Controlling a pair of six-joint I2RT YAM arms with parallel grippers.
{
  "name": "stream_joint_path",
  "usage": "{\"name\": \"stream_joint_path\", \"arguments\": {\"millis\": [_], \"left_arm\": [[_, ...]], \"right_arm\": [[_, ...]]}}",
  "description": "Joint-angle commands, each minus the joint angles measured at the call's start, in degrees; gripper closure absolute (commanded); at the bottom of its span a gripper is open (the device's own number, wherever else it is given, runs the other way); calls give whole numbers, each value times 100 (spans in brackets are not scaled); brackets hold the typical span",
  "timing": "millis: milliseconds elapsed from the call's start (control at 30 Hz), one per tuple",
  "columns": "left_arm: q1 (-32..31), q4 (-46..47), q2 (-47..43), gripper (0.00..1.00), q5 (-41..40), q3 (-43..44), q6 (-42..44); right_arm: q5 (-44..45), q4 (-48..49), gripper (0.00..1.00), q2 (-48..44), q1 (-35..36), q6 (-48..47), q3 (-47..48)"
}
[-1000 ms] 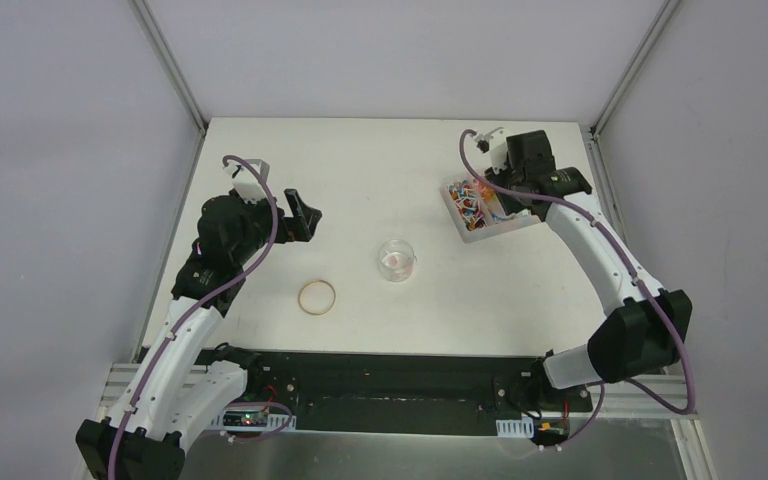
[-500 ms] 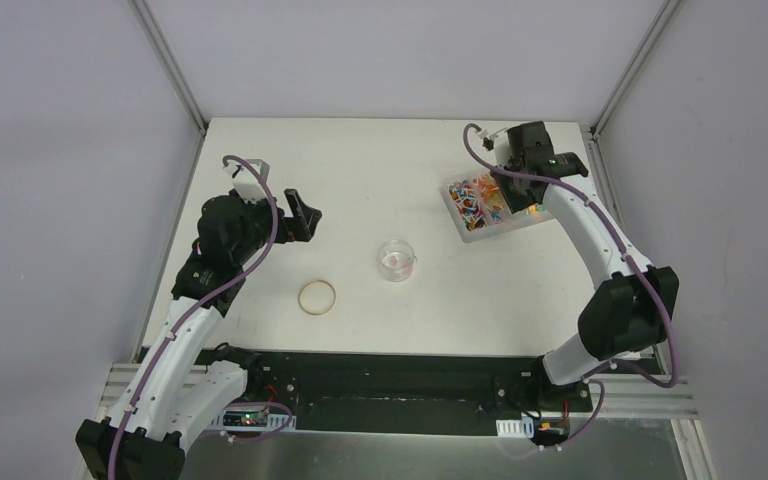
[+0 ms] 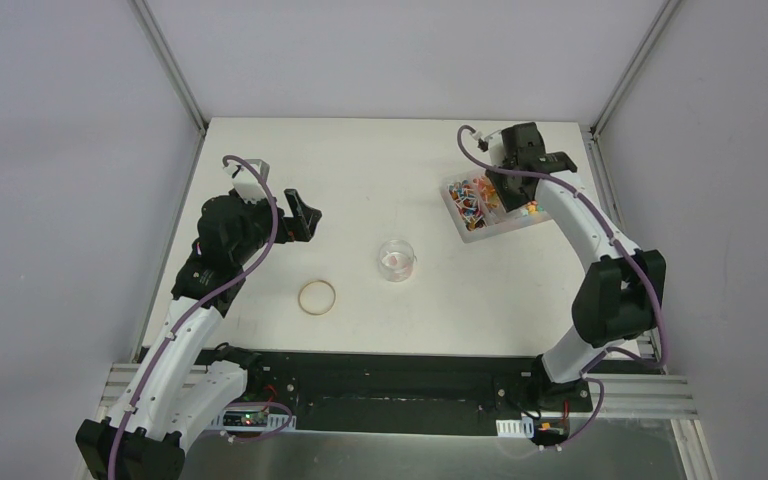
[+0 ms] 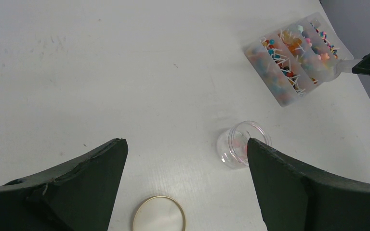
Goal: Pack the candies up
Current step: Scoop the fake candies from the storage box.
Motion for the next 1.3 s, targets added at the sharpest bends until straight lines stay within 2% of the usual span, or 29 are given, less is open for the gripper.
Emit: {"name": "stream_joint_path", "arguments": {"millis": [0, 500, 1267], "left_arm": [[12, 105, -101, 1, -104, -6, 89], [11, 105, -111, 1, -95, -6, 80], [11, 110, -93, 1, -82, -6, 72]], "right_arm": [[-70, 557, 100, 22, -63, 17, -238], [-123, 1657, 100, -271, -189, 241, -1273], [-762, 3163, 100, -821, -580, 635, -2648]]}}
